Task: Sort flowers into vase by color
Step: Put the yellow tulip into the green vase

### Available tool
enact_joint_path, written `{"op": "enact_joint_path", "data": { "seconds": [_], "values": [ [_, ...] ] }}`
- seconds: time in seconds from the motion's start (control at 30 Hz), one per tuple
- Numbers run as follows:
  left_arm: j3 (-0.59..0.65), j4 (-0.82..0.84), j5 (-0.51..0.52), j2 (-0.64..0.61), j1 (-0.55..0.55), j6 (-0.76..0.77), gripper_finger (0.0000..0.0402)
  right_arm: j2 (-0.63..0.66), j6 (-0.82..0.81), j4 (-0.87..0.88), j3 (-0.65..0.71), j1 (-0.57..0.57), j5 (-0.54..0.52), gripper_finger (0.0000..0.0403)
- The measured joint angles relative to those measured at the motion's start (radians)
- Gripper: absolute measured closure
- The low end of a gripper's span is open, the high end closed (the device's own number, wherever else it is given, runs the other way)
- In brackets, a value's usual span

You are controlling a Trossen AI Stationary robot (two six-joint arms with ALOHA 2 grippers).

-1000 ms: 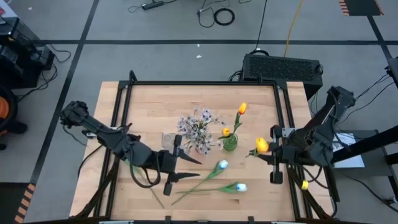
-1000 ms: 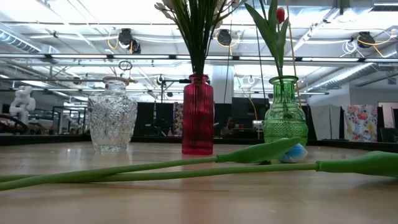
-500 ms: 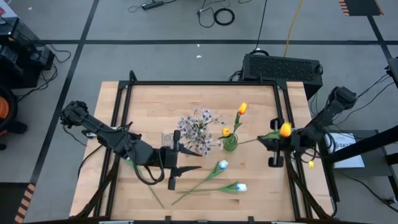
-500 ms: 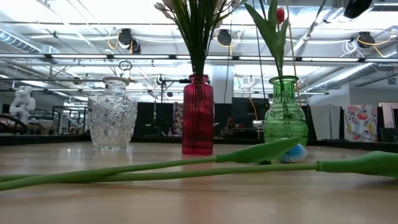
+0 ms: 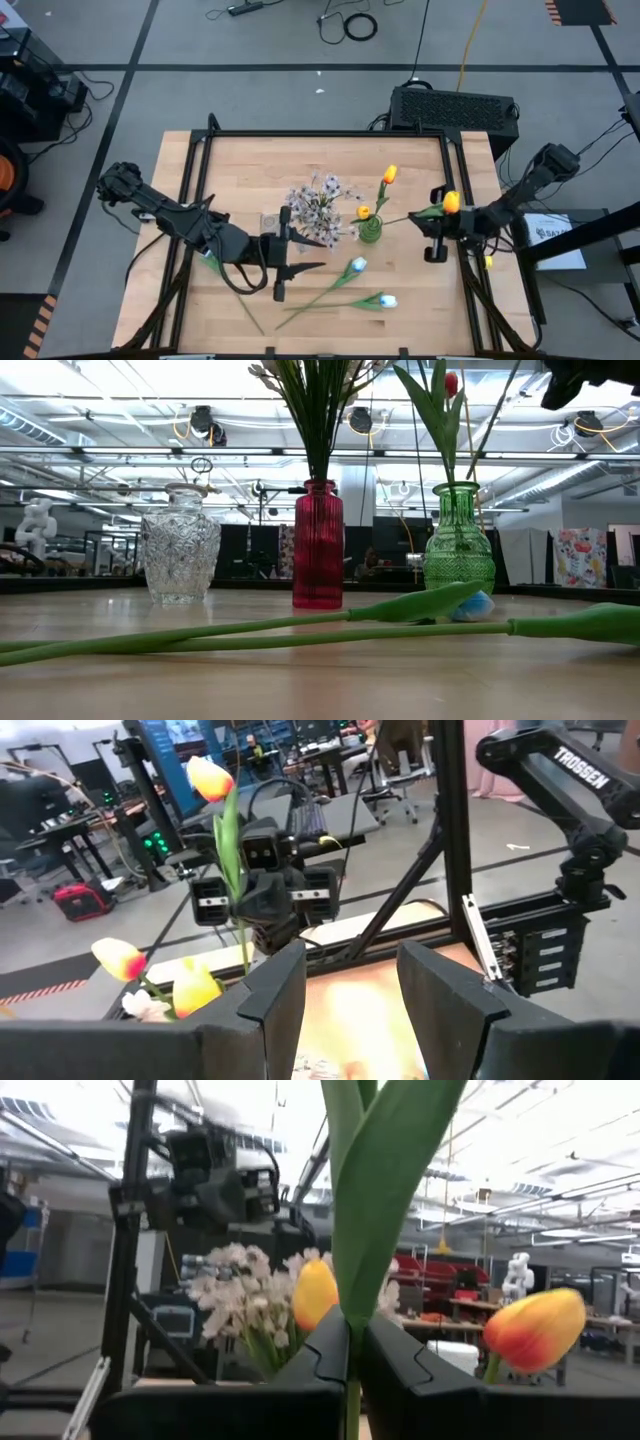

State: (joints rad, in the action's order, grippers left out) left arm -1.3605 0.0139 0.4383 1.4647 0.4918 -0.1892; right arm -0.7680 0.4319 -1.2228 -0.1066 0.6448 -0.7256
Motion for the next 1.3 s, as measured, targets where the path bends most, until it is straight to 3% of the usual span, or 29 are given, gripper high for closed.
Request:
{"op": "enact_joint_path", "data": {
  "seconds": [0.23, 0.8, 1.3],
  "values": [
    [0.000, 0.008, 0.003, 0.000, 0.001, 0.000, 0.0236, -0.027, -0.027, -0.001, 0.000, -0.051, 0.078, 0.0395],
    [0.000, 0.020, 0.009, 0.000, -0.001, -0.001, 0.0236, -0.153, -0.133, -0.004, 0.000, -0.174, 0.120, 0.0395],
    [0.000, 0.022, 0.009, 0.000, -0.001, -0.001, 0.0236, -0.201, -0.136, -0.031, 0.000, -0.193, 0.152, 0.0394]
  ]
}}
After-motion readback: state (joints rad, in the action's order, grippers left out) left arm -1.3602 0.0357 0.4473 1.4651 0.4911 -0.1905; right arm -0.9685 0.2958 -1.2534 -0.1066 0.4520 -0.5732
